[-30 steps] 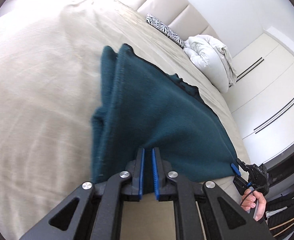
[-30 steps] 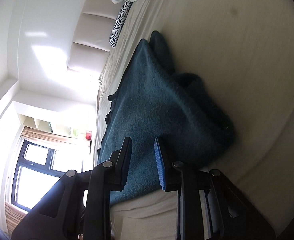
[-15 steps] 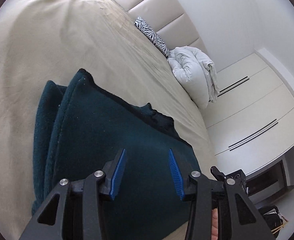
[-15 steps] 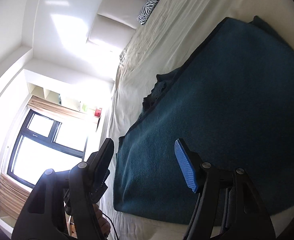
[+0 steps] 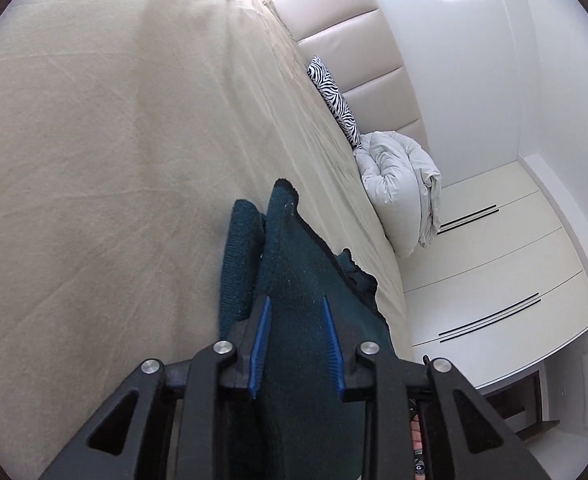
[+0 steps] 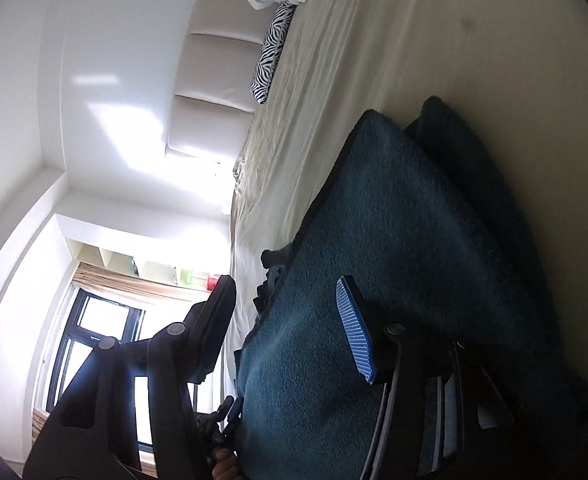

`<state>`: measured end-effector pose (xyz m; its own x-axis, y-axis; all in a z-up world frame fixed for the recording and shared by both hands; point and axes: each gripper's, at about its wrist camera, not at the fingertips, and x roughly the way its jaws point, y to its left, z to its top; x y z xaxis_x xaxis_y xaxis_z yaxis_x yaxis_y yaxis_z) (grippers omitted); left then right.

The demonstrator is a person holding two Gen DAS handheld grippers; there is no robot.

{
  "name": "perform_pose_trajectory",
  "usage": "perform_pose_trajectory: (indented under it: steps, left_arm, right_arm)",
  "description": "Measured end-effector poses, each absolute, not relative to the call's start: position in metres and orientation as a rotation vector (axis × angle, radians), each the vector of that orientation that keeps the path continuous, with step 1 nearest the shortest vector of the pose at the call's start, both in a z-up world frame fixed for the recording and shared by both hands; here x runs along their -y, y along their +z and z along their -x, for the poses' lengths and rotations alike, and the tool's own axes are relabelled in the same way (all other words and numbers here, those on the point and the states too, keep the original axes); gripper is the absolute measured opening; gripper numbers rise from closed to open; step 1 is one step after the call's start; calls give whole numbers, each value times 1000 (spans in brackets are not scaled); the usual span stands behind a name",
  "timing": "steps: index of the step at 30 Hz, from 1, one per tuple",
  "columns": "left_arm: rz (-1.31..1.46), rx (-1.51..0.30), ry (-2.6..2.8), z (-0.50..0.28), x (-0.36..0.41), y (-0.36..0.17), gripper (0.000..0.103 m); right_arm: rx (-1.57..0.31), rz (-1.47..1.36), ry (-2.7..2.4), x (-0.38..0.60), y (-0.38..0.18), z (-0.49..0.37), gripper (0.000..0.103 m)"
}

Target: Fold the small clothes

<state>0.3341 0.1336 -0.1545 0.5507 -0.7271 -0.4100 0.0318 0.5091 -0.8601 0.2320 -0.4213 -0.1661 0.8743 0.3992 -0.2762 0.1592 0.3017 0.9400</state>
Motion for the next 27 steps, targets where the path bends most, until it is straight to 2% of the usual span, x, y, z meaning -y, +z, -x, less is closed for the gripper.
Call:
perform_pose_trajectory:
  steps: [3, 4, 5, 6, 17, 19, 27]
  left_arm:
    - [906, -860, -526, -313, -142, -139, 57]
    - [902, -862, -527, -307, -143, -137, 60]
    - [902, -877, -524, -302, -143, -137, 62]
    - [904, -894, -522, -297, -142, -138, 62]
    - [843, -1035, -465, -290, -131, -151, 65]
    - [891, -1043, -473, -295, -130, -152, 69]
    - [918, -1101, -566, -321, -120, -157, 69]
  right_arm:
    - [-488, -1261, 102, 435, -154, -213, 53]
    - [-489, -1246, 94, 433, -148, -208, 53]
    - [-494, -1217, 94, 427, -141, -203, 59]
    - [-505, -1187, 107, 417, -136, -201, 61]
    - [-750, -1067, 385, 279, -128, -217, 62]
    - [-780, -1062, 396, 266, -133, -220, 61]
    - [-808, -1085, 456, 250, -131, -209, 62]
